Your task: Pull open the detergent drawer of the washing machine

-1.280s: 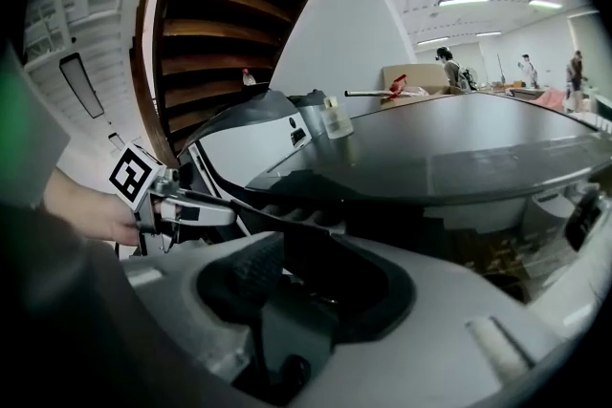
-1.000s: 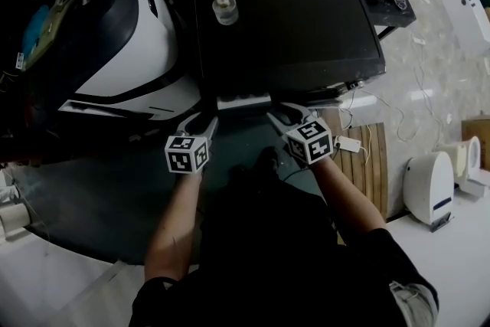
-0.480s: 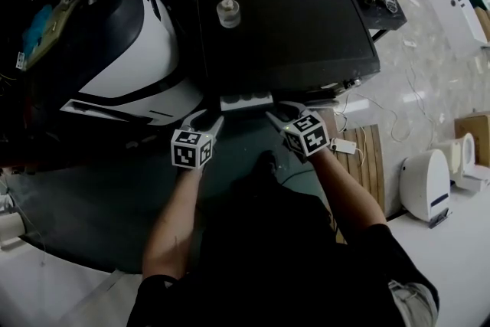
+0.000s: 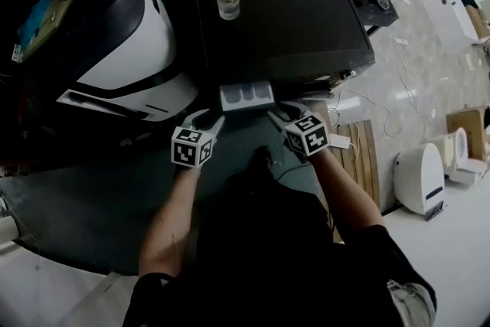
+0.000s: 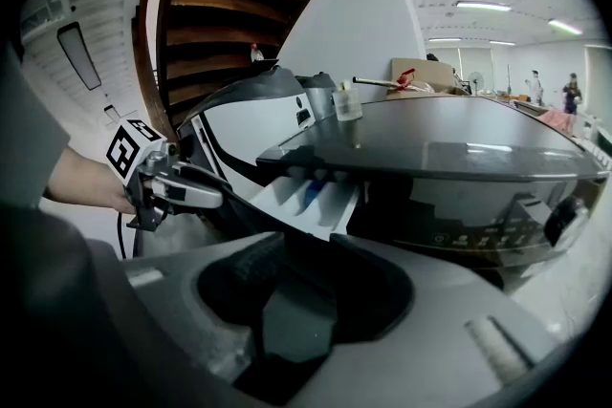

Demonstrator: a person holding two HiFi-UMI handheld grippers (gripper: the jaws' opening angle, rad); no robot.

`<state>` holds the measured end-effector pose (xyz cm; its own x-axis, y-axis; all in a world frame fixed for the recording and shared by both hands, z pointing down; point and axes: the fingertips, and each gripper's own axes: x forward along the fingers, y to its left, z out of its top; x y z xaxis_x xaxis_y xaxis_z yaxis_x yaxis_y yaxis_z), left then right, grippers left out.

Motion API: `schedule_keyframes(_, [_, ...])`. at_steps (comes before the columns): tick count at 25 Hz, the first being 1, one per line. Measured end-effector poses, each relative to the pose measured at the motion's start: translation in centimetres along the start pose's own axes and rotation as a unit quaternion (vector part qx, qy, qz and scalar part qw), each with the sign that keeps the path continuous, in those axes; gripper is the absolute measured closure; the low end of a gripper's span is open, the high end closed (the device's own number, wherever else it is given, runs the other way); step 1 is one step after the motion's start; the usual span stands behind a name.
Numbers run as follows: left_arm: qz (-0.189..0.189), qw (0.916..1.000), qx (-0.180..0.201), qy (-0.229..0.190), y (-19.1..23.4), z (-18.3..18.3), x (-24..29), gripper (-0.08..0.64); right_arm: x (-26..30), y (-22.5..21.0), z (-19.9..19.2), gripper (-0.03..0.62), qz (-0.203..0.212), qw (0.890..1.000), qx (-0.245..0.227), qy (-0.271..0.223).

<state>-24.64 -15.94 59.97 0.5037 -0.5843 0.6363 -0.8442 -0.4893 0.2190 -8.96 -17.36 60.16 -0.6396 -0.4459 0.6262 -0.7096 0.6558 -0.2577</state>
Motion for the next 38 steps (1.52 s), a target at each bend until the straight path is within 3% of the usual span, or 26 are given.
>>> schedule_keyframes(22, [-0.026, 0.9996, 0.003, 0.007, -3.2, -3.6, -2.9, 0.428, -2.9, 3.1, -3.6, 0.443, -0.013, 1.0, 0.012, 0.003])
schedule_keyframes(38, [-0.039, 0.9991, -0.017, -0.008, -4.0, -4.7, -4.3, 0.433, -3.9, 4.4, -4.5, 0.442, -0.035, 0.999, 0.03, 0.001])
